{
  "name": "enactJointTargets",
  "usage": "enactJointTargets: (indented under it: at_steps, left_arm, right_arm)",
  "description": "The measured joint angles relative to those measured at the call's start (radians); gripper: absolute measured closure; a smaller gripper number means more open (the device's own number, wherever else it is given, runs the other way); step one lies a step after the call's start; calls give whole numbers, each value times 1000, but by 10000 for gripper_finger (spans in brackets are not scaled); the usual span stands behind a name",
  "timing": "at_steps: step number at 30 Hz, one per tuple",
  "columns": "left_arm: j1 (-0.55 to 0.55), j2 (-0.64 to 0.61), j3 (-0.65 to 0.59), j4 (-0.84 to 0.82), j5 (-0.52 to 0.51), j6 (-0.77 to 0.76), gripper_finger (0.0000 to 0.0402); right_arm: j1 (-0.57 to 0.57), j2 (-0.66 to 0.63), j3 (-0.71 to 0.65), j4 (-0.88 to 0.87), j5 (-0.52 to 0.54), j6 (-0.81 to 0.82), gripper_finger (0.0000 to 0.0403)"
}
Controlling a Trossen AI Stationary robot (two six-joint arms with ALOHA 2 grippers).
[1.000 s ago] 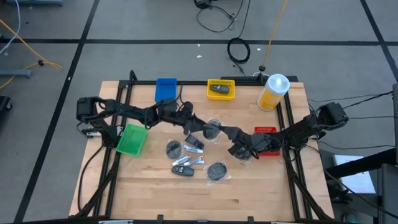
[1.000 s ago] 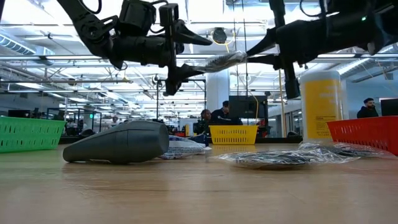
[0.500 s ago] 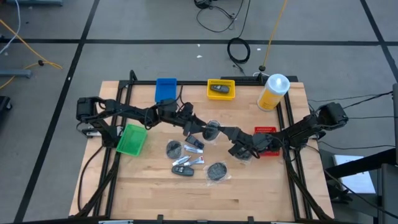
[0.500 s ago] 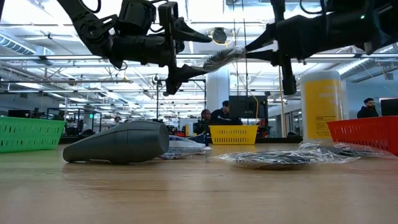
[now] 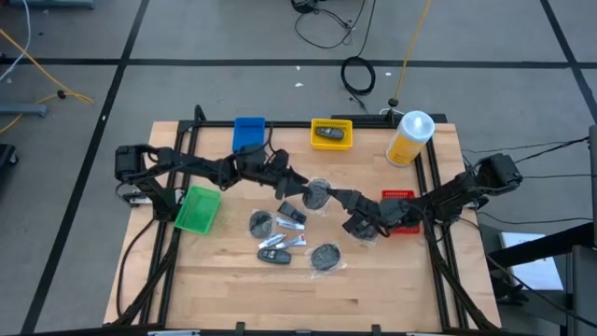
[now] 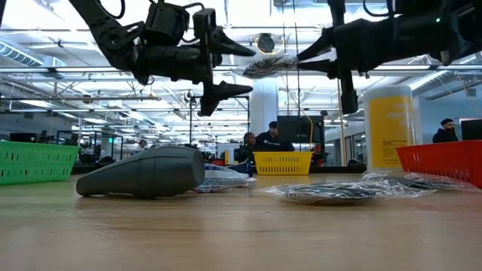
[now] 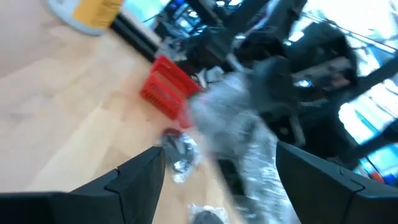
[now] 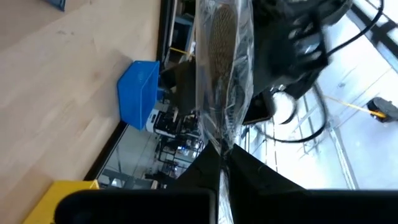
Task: Pick & Place Travel size toiletries
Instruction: Put the black hairbrush into the blue bin
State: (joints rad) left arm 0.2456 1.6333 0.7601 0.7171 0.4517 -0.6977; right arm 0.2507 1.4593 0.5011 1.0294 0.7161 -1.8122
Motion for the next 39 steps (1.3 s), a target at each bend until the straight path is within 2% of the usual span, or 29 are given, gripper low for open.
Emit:
enactJointTargets:
  at_steps: [6, 12, 20, 28, 30, 33, 36, 39]
  left_arm:
    - [-38, 0, 0, 41, 16, 7, 102]
    - [-59, 0, 0, 35, -71, 10, 137]
    - [-48, 0, 0, 49, -120, 38, 224]
    - [-32, 0, 0, 54, -104, 66, 332]
    - [-23, 0, 0, 54, -104, 76, 358]
    - [-1, -22, -1, 48, -75, 100, 387]
    - [30, -76, -1, 11, -58, 124, 382]
    - [69, -172, -1, -127, -90, 175, 366]
  right_arm:
    - [-56, 0, 0, 0, -100, 18, 399]
    - [-109, 0, 0, 0, -170, 54, 399]
    - [-128, 0, 0, -10, -169, 203, 382]
    - [-124, 0, 0, -20, -170, 283, 302]
    - [-112, 0, 0, -18, -161, 344, 275]
    - [-80, 0, 0, -12, -85, 488, 239]
    - [-49, 0, 0, -31, 22, 714, 212]
    - [-31, 0, 0, -88, 41, 981, 196]
